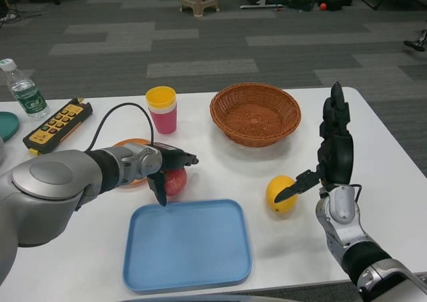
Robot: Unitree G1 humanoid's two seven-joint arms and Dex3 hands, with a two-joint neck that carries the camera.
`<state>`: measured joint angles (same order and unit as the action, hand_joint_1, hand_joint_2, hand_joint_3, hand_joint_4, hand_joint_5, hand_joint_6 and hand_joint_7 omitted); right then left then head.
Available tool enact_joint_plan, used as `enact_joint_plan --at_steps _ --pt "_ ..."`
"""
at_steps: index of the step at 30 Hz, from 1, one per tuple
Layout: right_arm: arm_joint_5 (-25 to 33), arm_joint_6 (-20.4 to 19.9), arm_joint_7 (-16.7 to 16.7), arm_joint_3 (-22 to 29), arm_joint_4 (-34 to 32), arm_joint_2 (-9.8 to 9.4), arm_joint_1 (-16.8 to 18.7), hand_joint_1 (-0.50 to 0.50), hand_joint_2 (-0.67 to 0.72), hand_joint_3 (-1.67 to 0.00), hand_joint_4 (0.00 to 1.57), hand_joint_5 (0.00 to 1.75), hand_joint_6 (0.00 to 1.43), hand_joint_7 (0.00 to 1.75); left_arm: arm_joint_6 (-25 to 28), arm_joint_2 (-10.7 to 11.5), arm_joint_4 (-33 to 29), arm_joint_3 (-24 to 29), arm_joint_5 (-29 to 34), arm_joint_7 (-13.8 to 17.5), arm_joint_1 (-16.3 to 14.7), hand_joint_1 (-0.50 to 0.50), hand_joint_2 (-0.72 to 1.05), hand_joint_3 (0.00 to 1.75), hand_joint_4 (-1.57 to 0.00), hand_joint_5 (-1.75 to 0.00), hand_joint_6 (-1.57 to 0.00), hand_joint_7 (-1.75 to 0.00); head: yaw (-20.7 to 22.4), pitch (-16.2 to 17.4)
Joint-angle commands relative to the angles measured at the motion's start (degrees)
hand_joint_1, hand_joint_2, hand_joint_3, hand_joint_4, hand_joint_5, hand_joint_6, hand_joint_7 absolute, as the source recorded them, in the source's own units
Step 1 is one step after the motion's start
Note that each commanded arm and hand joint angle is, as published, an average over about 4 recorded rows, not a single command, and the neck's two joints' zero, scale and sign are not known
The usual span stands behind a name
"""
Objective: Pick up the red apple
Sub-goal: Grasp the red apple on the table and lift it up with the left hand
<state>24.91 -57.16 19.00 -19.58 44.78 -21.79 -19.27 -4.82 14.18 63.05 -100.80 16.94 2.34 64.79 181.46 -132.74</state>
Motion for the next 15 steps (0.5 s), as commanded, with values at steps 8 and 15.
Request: enact_joint_plan --at_steps 8,15 --pt "0.22 -0.14 0.14 0.51 -0.46 -0.07 0.64 0.08 0.66 0.0 0.0 0.0 0.0 0.0 -1.97 1.4 2.01 9.75 0.11 3.9 -2.5 -0.5 1.05 0.07 -0.29 0.0 -0.24 -0.21 0.08 -0.31" --pt "0.22 -0.14 0.12 0.6 -0.39 0.12 0.64 0.08 0.69 0.0 0.0 0.0 0.0 0.0 -6.38 1.99 3.75 18.98 0.11 5.62 -5.11 -0.5 1.05 0.0 -0.3 0.0 -0.17 -0.21 0.26 -0.88"
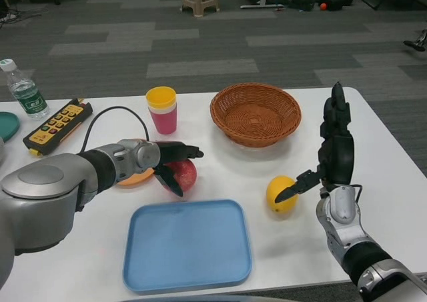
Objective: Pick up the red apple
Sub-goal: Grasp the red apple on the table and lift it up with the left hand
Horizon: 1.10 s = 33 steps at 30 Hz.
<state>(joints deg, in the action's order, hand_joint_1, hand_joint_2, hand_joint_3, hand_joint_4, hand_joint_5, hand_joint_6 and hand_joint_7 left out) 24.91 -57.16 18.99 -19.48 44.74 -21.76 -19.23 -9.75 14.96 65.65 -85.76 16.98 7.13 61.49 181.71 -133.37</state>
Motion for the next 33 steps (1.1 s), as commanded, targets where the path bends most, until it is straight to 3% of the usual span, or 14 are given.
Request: enact_joint_plan --at_steps 1,7,12,20,31,33 --pt "0.22 -0.14 0.1 0.52 -0.36 0.19 0.6 0.08 0.68 0.0 0.0 0.0 0.0 0.0 -2.05 1.3 1.34 5.83 0.07 0.95 -2.4 -0.5 1.05 0.0 -0.3 0.0 -0.17 -0.21 0.02 -0.37" --pt "0.22 -0.14 0.08 0.69 -0.25 0.67 0.54 0.08 0.66 0.0 0.0 0.0 0.0 0.0 -6.05 1.92 2.4 17.01 0.03 1.77 -5.85 -0.5 1.05 0.0 -0.34 0.0 -0.18 -0.21 0.17 -1.36" --pt "0.22 -0.14 0.12 0.93 -0.09 1.02 0.38 0.08 0.69 0.0 0.0 0.0 0.0 0.0 -10.42 2.53 2.73 25.56 0.03 2.4 -8.53 -0.5 1.05 0.04 -0.34 -0.1 -0.16 -0.21 0.08 -2.43" --pt "0.22 -0.14 0.12 2.12 -0.18 1.68 -0.15 0.08 0.68 0.0 0.0 0.0 0.0 0.0 -19.78 1.65 1.98 47.57 -0.02 2.54 -16.27 -0.5 1.05 0.09 -0.36 -0.1 -0.16 -0.21 0.11 -3.99" --pt "0.22 -0.14 0.34 2.63 -0.16 1.35 -1.16 0.08 0.66 0.0 0.0 0.0 0.0 0.0 -21.06 1.37 -1.34 52.19 -1.11 3.11 -18.55 -0.5 1.05 0.0 -0.37 -0.1 -0.16 -0.28 0.07 -4.52" --pt "0.22 -0.14 0.34 2.76 -0.16 1.13 -1.22 0.08 0.66 0.0 0.0 0.0 0.0 0.0 -20.73 1.87 -2.53 52.41 -2.92 3.24 -18.73 -0.5 1.05 0.0 -0.3 -0.1 -0.13 -0.28 0.01 -4.31"
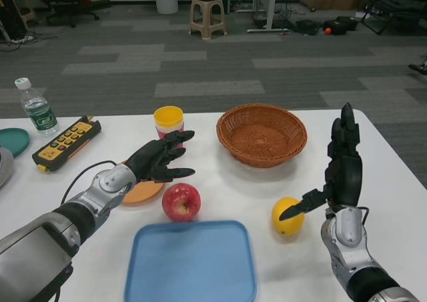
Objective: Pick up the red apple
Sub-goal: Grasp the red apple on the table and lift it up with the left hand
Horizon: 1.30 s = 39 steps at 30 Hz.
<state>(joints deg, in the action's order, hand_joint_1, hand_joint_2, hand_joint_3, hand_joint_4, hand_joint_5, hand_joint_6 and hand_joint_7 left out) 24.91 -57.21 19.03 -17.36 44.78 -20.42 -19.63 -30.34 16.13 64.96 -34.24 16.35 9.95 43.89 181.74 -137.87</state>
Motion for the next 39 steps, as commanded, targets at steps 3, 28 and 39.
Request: enact_joint_plan --at_steps 3,28,39 --pt "0.23 -0.1 0.35 0.75 -0.13 -0.55 -0.85 0.1 0.66 0.0 0.0 0.0 0.0 0.0 2.34 1.93 -3.88 0.66 -7.43 0.55 -0.78 -0.5 1.05 0.04 -0.09 -0.05 -0.06 -0.24 0.1 0.43" --pt "0.66 -0.1 0.57 -0.63 0.02 -1.82 -0.5 0.12 0.69 0.0 0.0 0.0 0.0 0.0 27.9 -0.05 -4.8 -46.14 -8.57 -0.52 19.66 -0.5 -0.66 0.09 0.0 0.0 0.0 -0.1 1.79 1.29" --pt "0.75 -0.1 0.65 -1.27 0.7 -1.82 -0.5 0.16 0.66 0.0 0.0 0.0 0.0 0.0 31.39 -3.96 -0.23 -59.1 -4.4 -8.19 25.02 -0.5 -0.64 0.09 0.0 0.0 0.0 -0.07 2.29 1.69"
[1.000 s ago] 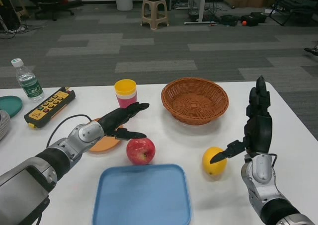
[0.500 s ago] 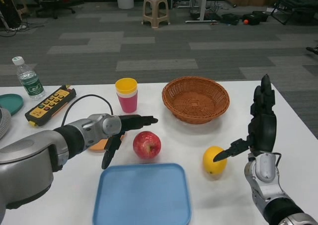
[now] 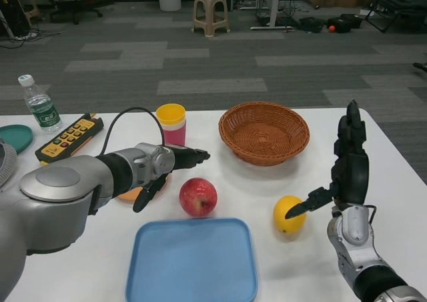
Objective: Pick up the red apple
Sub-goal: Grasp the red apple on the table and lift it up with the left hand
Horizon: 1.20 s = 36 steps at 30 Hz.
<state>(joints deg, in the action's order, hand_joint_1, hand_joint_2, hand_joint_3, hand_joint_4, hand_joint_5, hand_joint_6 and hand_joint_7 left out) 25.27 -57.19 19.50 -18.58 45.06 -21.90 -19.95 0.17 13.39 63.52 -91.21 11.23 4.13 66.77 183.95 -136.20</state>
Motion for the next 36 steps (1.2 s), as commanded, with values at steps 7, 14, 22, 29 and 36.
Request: enact_joint_plan --at_steps 7,14,22,29,36 --pt "0.39 -0.03 0.18 -0.47 0.73 -0.32 -0.27 0.17 0.66 0.0 0.0 0.0 0.0 0.0 0.95 -3.74 2.97 -6.83 2.87 -7.08 3.83 -0.5 -0.64 0.09 0.0 0.0 -0.03 -0.12 0.4 0.15" --pt "0.39 -0.05 0.18 -0.41 0.73 -0.34 -0.2 0.17 0.68 0.0 0.0 0.0 0.0 0.0 0.54 -6.55 3.48 -8.83 4.79 -10.31 3.2 -0.5 -0.55 0.09 0.0 0.0 -0.05 -0.14 0.02 0.63" --pt "0.55 -0.11 0.18 -0.32 0.62 -0.51 0.46 0.17 0.66 0.0 0.0 0.0 0.0 0.0 -0.06 -8.66 5.81 -9.38 7.44 -12.31 0.49 -0.5 -0.46 0.09 -0.01 0.0 -0.12 -0.14 -0.8 2.08" --pt "0.63 -0.09 0.18 -0.34 0.47 -0.78 1.36 0.17 0.66 0.0 0.0 0.0 0.0 0.0 -1.07 -9.08 8.22 -12.04 11.84 -12.92 -1.62 -0.5 -0.46 0.09 -0.06 0.0 -0.19 -0.14 -1.04 3.45" --pt "0.7 -0.11 0.18 -0.36 0.38 -0.87 1.71 0.17 0.66 0.0 0.0 0.0 0.0 0.0 -1.88 -8.82 10.0 -12.28 15.31 -12.83 -3.97 -0.5 -0.37 0.09 -0.08 0.0 -0.23 -0.12 -0.49 4.06"
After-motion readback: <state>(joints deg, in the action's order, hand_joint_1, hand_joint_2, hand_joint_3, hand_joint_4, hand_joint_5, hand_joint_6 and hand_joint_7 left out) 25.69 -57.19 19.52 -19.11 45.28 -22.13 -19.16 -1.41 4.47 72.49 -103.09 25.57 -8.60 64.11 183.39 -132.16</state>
